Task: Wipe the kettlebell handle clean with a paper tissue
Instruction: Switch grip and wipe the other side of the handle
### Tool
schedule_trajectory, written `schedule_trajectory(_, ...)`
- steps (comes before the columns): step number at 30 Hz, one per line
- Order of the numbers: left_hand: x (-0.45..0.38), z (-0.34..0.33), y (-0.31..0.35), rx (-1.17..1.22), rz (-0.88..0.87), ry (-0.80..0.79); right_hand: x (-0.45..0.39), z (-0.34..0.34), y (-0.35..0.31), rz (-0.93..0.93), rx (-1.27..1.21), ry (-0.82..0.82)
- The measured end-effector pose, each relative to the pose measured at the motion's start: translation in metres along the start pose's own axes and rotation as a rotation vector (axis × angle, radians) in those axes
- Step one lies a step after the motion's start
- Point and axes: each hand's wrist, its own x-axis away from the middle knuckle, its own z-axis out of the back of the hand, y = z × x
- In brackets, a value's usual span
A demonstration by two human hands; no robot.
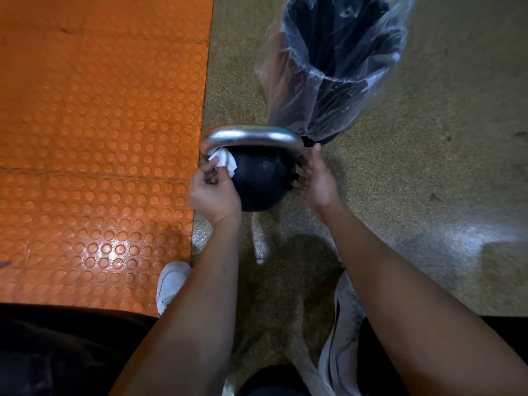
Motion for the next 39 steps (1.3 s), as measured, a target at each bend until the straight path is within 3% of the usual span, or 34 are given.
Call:
schedule_trajectory(17,-0.011,0.005,0.005,-0.027,-0.098,-0.072,0.0,0.0,0.001,0.001,0.004,0.016)
schedule_trajectory(27,-0.01,-0.007,0.016,0.09,-0.019,0.016,-0.003,0.0,0.002,0.007,-0.013,0.034)
schedule_trajectory(39,-0.011,-0.015,0.023,-0.009,0.073,0.073,-0.003,0.002,0.004,-0.016,-0.033,0.05)
